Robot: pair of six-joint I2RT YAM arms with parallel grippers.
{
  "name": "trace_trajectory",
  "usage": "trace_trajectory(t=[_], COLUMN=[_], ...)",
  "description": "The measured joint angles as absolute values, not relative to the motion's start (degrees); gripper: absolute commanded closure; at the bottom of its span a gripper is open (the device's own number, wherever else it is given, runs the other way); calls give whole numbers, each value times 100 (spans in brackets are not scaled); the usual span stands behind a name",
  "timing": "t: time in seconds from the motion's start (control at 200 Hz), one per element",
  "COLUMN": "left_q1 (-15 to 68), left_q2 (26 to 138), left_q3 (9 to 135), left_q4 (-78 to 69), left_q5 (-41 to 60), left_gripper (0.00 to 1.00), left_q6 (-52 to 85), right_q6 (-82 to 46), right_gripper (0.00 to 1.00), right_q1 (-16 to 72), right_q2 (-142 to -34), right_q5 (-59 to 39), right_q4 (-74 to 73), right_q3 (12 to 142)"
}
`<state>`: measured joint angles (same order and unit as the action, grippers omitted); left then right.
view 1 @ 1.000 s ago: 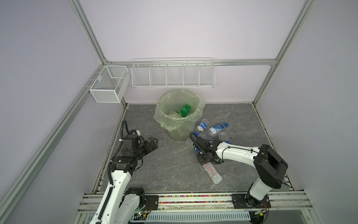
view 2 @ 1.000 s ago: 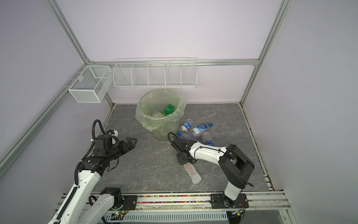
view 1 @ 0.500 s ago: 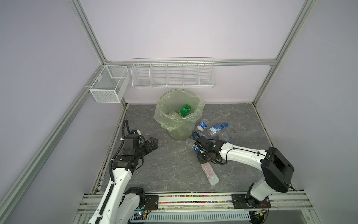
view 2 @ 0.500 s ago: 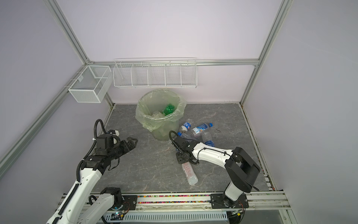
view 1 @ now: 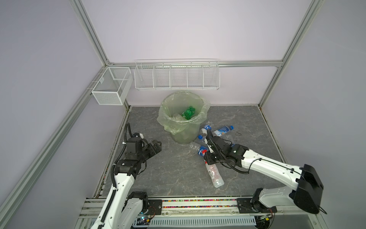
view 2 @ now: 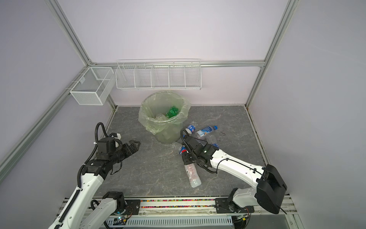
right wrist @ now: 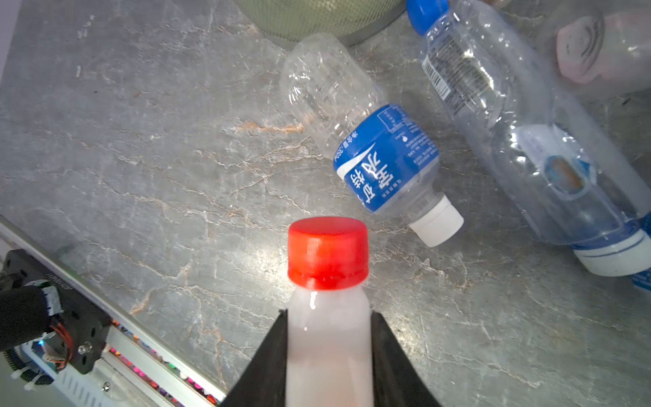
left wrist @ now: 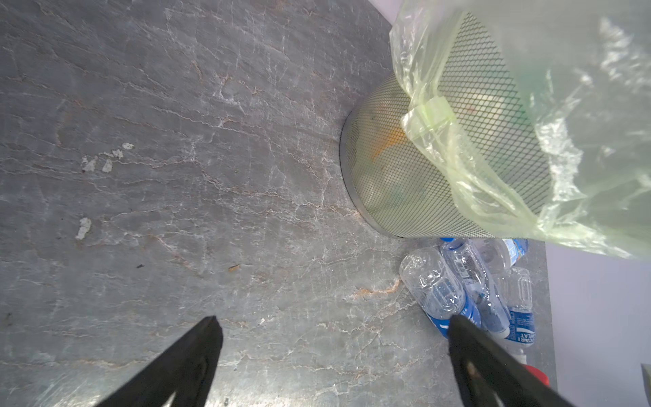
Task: Throw the plastic bottles in the bin
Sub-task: 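Close the right gripper on the red-capped white bottle and lift it upright, then carry the white bottle over the bin with the right gripper and release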
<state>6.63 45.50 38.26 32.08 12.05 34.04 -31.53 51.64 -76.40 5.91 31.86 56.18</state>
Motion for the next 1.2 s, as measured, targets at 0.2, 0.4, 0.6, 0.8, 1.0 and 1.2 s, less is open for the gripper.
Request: trace_trajectory(t=[0.2, 0.4, 0.6, 0.8, 1.0, 1.2], left_q1=[663, 663, 663, 663, 663, 663], left_q2=[4431, 4484, 4482, 4484, 4530, 4545], left_q3=[3673, 3671, 3645, 3559, 3548, 3548], left_q4=[3177, 3155, 3120, 3081, 3004, 2982], left_q5=[1212, 1253, 1288, 1323, 1334, 1337], left_gripper=[0, 0, 0, 0, 0, 0], left_q6=[3489, 3514, 3544, 3555, 3555, 3570], right_q6=[-3175, -3236, -3238, -3214, -3092, -2888], right_gripper=[62, 62, 62, 63, 63, 63], right_q1=[5164, 5164, 5164, 5164, 5164, 5164], right_q2=[-7303, -6823, -6420, -6208, -6176, -6191], right_q5=[593, 652, 762, 926, 1087, 1111], right_q4=[3098, 3039, 2952, 2910, 2705, 2569], right_q3=[5548, 5540, 5542, 5636, 5996, 6377])
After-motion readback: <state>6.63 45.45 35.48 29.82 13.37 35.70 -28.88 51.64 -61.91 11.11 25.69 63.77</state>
